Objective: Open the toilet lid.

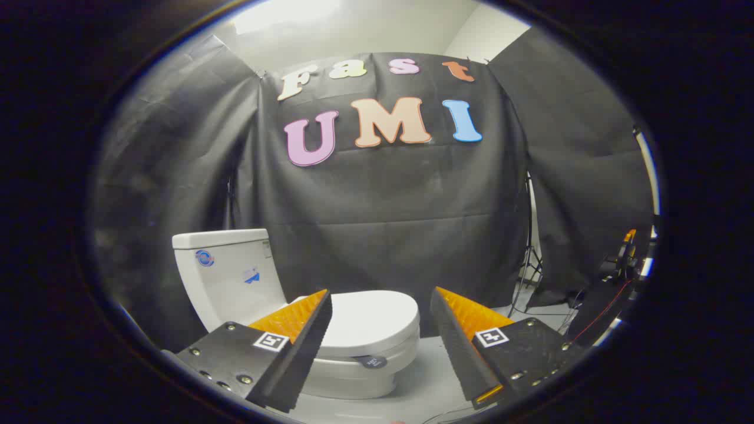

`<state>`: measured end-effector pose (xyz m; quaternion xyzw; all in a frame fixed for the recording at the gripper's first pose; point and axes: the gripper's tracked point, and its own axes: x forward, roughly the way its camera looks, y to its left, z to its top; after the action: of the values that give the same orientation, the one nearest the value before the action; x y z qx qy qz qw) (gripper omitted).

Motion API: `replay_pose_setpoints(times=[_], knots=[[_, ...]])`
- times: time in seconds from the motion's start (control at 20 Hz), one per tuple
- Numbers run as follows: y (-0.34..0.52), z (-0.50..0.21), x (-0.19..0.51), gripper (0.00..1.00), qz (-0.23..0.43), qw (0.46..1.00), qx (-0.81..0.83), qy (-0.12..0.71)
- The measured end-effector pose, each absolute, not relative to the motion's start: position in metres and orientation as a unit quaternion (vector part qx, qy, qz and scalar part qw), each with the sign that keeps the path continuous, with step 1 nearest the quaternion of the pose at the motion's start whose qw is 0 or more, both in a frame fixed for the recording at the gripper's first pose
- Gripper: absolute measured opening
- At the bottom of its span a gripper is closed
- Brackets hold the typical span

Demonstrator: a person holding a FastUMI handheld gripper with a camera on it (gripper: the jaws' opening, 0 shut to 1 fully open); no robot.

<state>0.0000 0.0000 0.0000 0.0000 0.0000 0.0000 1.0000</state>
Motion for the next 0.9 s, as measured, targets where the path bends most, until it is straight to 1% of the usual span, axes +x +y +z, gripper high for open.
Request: replay_pose_setpoints(times=[0.65, 0.9], knots=[[0.007, 0.004, 0.008, 0.99, 0.004, 1.0, -0.003, 0.003], [0.006, -0.007, 0.013, 0.99, 0.002, 1.0, -0.009, 0.021]])
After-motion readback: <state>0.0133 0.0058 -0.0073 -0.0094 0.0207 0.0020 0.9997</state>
